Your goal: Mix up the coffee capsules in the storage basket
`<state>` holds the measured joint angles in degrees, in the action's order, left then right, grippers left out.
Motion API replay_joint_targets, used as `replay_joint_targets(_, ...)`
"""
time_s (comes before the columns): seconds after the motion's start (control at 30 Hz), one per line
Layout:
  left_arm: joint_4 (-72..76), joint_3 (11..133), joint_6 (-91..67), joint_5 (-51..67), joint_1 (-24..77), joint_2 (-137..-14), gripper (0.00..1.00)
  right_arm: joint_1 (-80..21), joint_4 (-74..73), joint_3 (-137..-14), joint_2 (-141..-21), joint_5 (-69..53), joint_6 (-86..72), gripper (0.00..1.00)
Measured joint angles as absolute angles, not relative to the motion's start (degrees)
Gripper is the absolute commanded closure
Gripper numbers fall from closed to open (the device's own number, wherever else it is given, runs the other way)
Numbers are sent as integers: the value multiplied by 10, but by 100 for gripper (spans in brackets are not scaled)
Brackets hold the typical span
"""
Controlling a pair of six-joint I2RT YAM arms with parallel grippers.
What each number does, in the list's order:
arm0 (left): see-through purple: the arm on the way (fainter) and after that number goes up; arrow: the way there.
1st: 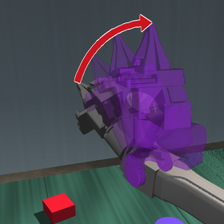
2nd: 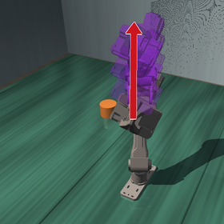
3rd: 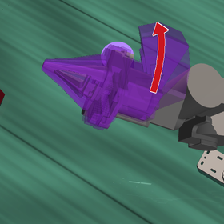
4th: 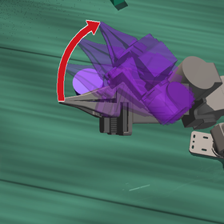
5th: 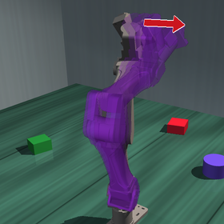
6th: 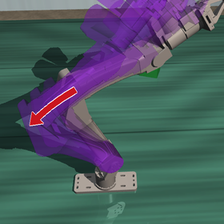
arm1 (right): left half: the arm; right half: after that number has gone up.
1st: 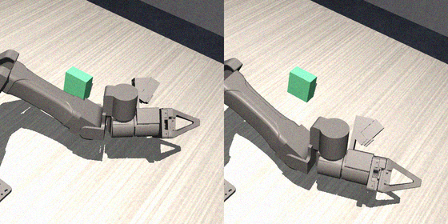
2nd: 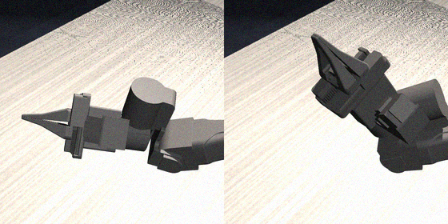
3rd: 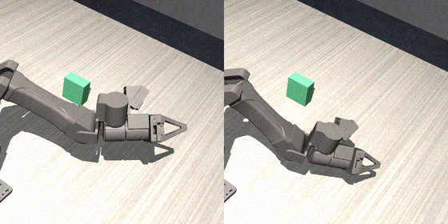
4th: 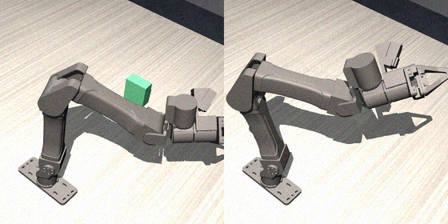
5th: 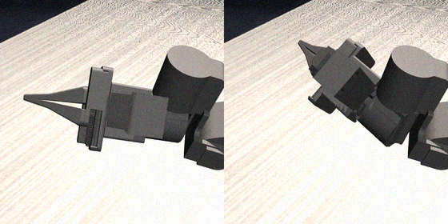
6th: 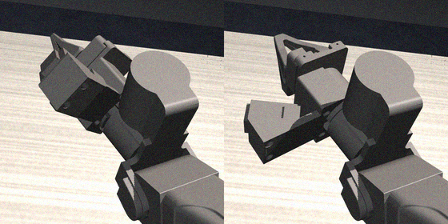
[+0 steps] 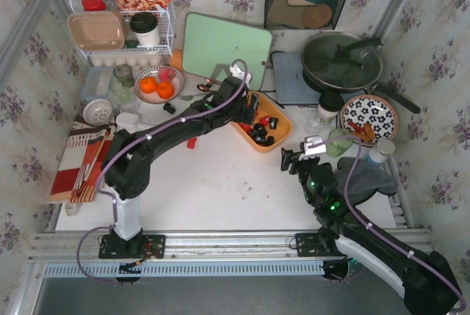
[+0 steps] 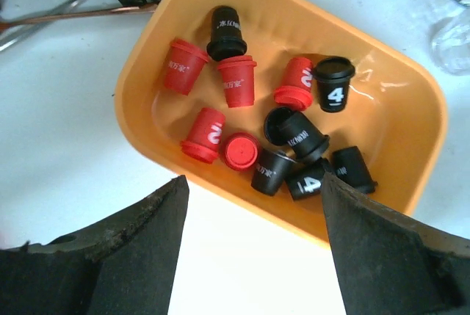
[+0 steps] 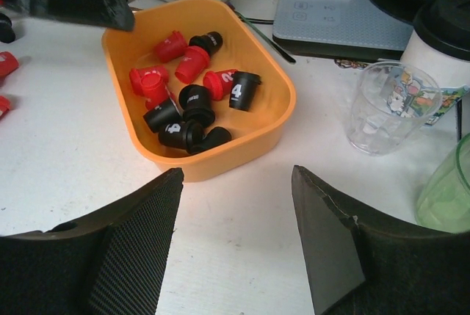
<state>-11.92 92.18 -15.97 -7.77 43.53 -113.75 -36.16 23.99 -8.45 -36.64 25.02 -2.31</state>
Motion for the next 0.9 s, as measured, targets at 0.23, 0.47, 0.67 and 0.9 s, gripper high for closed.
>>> replay_joint_targets(0.23,-114,822,-148,-106,439,-1010,25,-362,255,-85,-371,226,-22,32)
replay_joint_targets(0.47,-92,650,-137,-177,439,-848,20,-362,256,-123,-409,207,-16,31)
replay_joint_targets(0.67,-57,528,-137,-243,432,-744,4,-363,236,-179,-480,192,-45,32)
replay_joint_targets(0.9,-45,403,-190,-310,365,-632,1,-409,218,-254,-592,196,-100,32)
